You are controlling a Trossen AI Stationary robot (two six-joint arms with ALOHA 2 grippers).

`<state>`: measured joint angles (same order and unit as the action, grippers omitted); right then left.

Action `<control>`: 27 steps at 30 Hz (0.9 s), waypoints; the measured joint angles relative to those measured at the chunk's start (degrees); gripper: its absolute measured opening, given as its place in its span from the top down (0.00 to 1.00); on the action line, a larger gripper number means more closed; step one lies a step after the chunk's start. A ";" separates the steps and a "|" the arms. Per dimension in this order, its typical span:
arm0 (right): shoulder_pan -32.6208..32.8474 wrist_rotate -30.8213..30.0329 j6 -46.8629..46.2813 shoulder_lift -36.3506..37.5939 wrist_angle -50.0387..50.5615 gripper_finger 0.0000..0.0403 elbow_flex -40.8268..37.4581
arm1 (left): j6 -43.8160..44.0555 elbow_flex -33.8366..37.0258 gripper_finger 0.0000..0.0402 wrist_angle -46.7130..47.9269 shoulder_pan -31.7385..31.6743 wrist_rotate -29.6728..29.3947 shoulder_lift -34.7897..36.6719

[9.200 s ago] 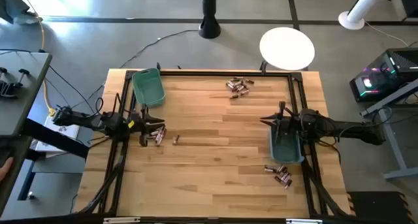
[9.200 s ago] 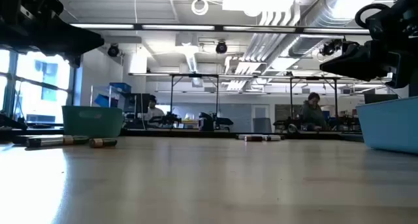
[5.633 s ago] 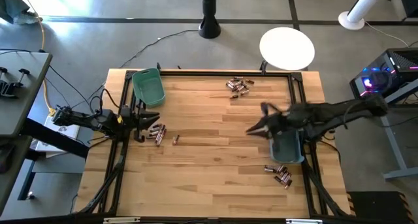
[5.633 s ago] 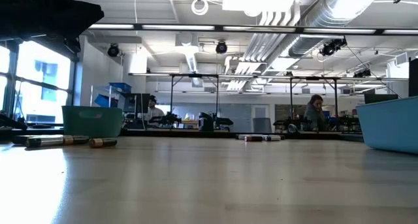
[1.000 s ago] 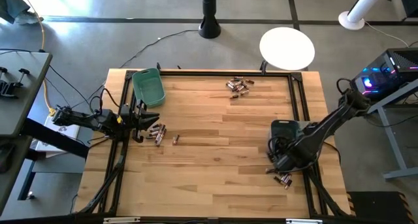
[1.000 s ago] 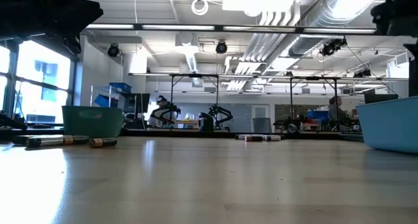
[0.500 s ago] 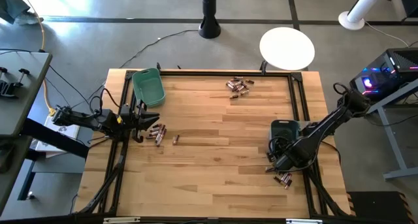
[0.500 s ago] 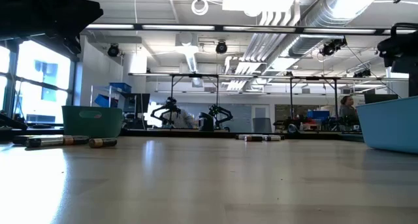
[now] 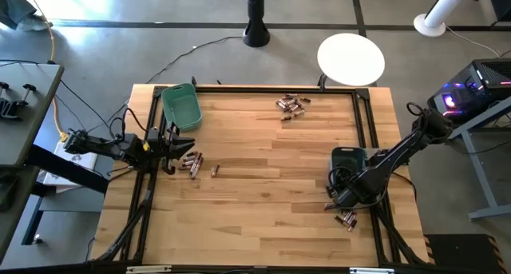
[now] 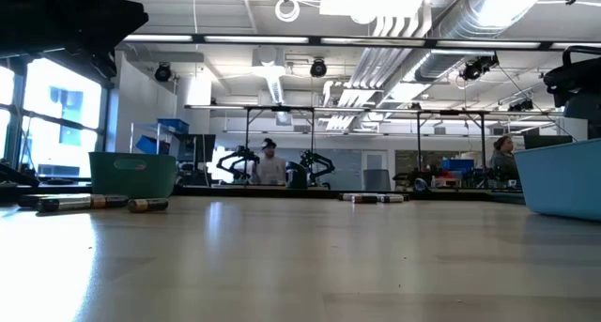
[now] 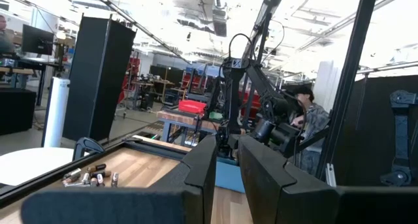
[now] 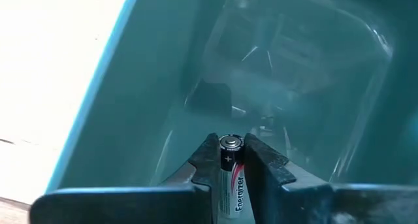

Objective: Sort batteries
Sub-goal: Put the silver battery into the blue bin

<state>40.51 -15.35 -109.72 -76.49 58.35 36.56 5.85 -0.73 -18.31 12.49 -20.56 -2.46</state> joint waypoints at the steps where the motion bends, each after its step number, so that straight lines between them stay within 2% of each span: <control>1: 0.00 0.00 -0.19 0.00 0.05 0.89 0.00 | 0.00 0.00 0.86 0.00 -0.02 0.00 0.00; 7: 0.00 0.04 -0.93 -0.02 0.46 0.85 0.00 | 0.00 0.00 0.86 0.00 0.00 0.00 0.00; 12: 0.00 0.58 -0.88 0.00 2.99 0.70 0.90 | 0.00 0.00 0.86 0.00 -0.01 0.00 0.00; 16: 0.02 0.57 -0.68 0.02 9.38 0.57 3.72 | 0.00 0.00 0.86 0.00 -0.02 0.00 0.00; 20: 0.02 0.21 -0.27 0.02 18.41 0.51 9.72 | 0.00 0.00 0.86 -0.01 -0.01 0.00 0.00; 24: 0.02 -4.77 2.49 0.04 24.22 0.52 18.54 | 0.00 0.00 0.86 0.00 0.00 0.00 0.00; 27: 0.02 -11.16 14.18 0.00 18.75 0.52 24.92 | 0.09 0.00 0.86 -0.01 0.00 0.01 0.00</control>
<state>40.53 -26.51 -95.54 -76.49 77.10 61.48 5.93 -0.73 -18.31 12.49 -20.54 -2.46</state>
